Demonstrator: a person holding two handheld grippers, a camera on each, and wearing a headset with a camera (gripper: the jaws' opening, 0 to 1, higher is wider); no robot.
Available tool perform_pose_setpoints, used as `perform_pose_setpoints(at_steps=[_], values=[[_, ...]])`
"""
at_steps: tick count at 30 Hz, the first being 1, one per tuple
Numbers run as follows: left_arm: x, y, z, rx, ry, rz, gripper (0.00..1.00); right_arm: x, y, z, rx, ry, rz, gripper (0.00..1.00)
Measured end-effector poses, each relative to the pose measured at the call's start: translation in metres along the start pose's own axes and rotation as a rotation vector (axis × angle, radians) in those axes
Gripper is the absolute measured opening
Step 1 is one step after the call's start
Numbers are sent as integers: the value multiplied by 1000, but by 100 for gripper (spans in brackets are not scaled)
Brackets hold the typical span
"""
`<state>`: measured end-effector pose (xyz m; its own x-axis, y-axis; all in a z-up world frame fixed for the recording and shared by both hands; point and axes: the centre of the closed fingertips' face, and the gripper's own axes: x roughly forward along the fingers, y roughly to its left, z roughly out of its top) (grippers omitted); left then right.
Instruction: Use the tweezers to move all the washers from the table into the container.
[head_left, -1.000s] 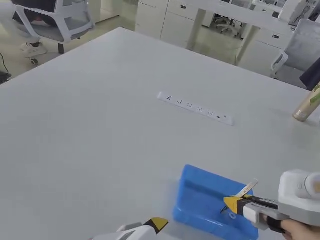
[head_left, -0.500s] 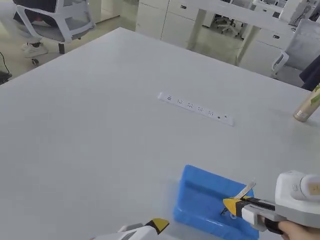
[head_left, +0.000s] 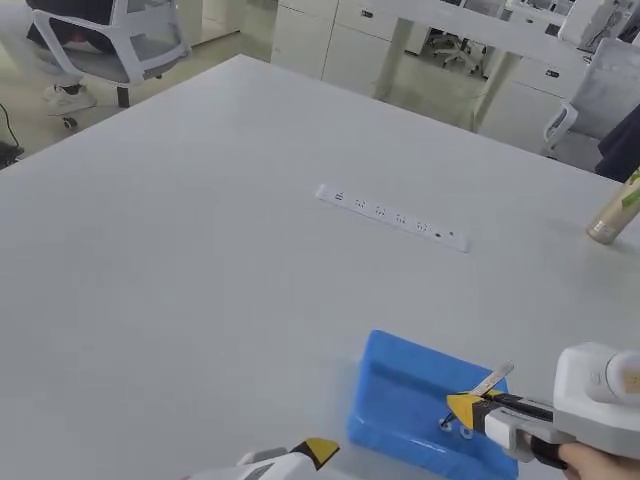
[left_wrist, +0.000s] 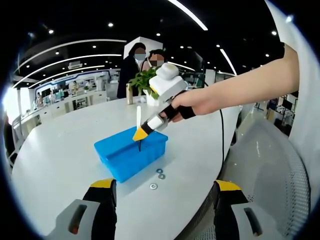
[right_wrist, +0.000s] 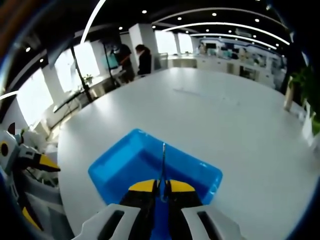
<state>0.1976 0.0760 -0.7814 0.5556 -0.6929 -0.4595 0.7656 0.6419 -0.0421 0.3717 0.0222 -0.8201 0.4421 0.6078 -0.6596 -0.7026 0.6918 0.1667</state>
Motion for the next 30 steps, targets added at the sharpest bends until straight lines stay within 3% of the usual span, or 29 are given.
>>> perform_pose_setpoints(at_steps=[12,20,30], values=[[0,0,0,1,0,-2,80,-15,5,8,5,-43,-2,5],[0,-1,0,4,1,-6,80,-35,19,13,-4,-88,13,5],[1,-3,0,8,3,-13,79,-58,39,4,10,-105,29,5]])
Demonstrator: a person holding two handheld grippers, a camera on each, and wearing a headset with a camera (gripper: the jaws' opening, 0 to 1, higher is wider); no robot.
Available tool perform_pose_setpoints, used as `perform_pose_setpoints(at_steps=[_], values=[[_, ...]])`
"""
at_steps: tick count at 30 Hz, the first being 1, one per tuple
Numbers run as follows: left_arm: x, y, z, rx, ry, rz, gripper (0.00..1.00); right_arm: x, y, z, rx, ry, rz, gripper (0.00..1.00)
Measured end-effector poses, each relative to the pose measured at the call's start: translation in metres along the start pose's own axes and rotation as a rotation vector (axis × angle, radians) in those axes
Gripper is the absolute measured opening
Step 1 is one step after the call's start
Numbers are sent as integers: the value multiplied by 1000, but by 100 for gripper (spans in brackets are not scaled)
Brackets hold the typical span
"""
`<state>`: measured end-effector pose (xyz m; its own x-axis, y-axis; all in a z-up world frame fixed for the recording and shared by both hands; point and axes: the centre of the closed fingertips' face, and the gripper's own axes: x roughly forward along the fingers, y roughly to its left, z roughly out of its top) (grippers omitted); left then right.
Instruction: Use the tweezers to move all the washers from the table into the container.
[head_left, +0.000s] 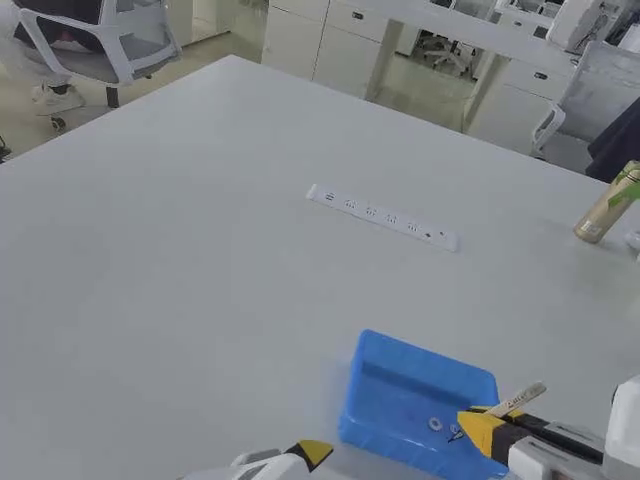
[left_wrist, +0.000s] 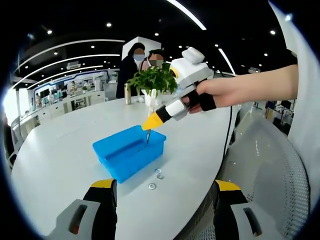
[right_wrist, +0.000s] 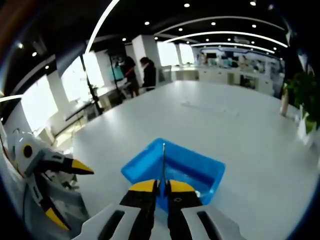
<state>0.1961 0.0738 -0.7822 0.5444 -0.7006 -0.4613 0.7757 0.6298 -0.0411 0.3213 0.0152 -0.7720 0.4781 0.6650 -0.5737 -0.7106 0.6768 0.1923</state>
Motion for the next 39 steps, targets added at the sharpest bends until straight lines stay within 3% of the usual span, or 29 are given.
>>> perform_pose_setpoints(at_steps=[9,20,29,35,39], values=[[1,-1,-1,4,5,-6,79,-9,16,-11,48,-6,27,5],[1,-2,-2,2,11,-9,79,9,30,-35,34,44,49,5],[2,-2,-4,6,18,-10,78,22,31,-50,62,52,0,5],[2,-2,-4,10,20,-15,78,24,31,-53,-7,83,-42,5],[2,-3,-4,10,20,-20,78,27,35,-55,-11,90,-26,5]])
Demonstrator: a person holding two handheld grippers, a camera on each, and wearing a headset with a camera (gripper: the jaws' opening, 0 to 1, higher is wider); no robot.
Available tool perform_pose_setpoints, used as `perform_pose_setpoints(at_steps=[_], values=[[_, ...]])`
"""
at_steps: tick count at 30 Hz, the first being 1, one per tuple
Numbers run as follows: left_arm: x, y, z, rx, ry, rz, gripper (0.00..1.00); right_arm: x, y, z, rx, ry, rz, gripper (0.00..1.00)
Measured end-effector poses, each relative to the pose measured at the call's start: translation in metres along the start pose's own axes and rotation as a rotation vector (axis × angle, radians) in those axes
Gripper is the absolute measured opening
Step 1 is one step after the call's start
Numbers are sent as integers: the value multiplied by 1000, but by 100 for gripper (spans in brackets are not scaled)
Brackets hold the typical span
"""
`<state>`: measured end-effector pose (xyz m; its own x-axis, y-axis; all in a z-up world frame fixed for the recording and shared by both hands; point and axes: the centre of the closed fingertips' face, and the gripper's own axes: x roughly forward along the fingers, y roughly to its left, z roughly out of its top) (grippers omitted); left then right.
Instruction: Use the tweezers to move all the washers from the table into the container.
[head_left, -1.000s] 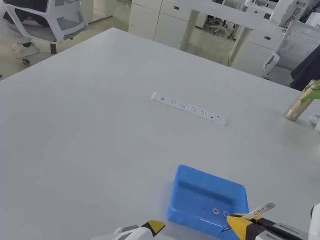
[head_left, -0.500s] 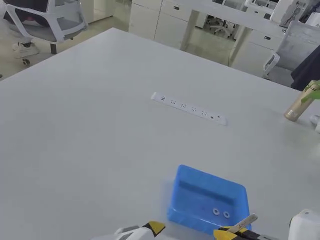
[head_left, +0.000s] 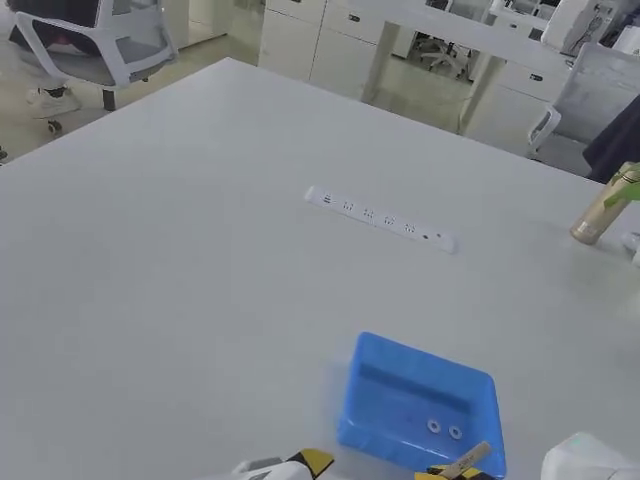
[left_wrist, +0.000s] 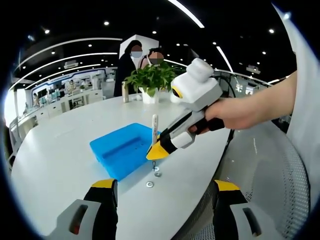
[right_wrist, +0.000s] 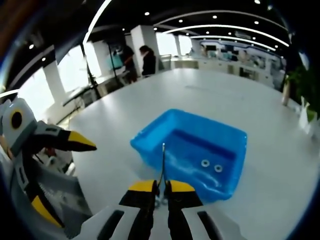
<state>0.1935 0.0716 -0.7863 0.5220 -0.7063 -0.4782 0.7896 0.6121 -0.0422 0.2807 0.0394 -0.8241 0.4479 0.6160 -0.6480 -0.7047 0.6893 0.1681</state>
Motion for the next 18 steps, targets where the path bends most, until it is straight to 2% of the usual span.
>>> perform_pose_setpoints(at_steps=[4,15,18], values=[[0,0,0,0,0,0,78,2,3,-2,-26,19,-11,5],[0,-1,-1,4,5,-4,78,-2,-2,-1,-32,14,-30,5],[0,-1,-1,2,6,-3,78,-1,-1,-3,-20,16,-21,5]])
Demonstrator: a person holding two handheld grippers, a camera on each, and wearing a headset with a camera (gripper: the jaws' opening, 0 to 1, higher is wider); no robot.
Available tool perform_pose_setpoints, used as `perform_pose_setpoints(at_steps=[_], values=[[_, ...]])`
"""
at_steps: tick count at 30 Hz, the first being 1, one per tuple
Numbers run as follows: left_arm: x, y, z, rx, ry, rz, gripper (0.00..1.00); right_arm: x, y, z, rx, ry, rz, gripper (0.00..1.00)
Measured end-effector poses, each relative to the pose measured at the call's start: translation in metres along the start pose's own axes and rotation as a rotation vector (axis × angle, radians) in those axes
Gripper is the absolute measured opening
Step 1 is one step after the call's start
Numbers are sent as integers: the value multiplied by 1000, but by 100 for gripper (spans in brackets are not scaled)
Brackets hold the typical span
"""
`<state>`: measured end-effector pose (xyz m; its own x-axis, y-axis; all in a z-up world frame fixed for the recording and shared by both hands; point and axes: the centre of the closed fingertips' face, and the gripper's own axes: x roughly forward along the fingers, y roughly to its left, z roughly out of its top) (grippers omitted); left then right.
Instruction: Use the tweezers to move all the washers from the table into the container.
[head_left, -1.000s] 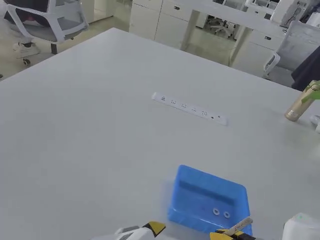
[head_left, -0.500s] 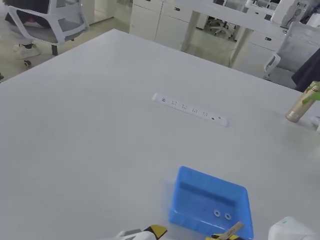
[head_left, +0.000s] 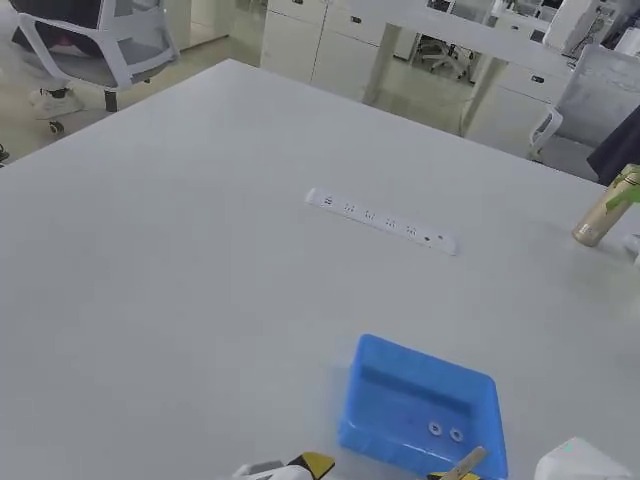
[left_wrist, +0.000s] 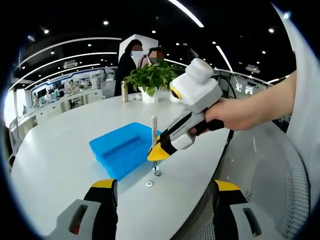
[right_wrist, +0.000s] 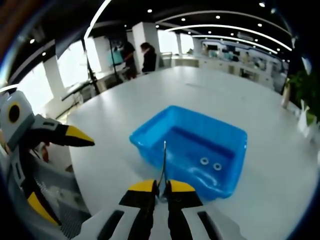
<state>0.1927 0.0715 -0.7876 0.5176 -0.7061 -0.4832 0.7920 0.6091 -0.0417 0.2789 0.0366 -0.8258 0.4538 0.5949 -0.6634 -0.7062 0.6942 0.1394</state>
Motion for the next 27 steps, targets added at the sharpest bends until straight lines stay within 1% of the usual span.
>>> perform_pose_setpoints(at_steps=[8,10,12,15,17,19,21,24,27], values=[[-1,0,0,2,-1,0,78,1,4,1,-10,-2,4,5],[-1,0,0,0,-1,1,78,0,5,1,1,-6,6,5],[-1,1,0,0,0,3,78,0,4,1,9,-11,5,5],[-1,1,0,-1,-1,3,78,1,1,-2,-2,-10,6,5],[-1,1,0,2,0,3,78,0,2,-3,-39,-1,3,5],[-1,0,0,2,0,2,78,0,2,-11,-86,40,-11,5],[-1,1,0,1,1,3,78,2,-3,-18,-84,69,-7,5],[-1,1,0,1,5,3,78,0,-3,-18,-76,53,-6,5],[-1,1,-1,1,8,3,78,0,-4,-20,-96,72,1,5]])
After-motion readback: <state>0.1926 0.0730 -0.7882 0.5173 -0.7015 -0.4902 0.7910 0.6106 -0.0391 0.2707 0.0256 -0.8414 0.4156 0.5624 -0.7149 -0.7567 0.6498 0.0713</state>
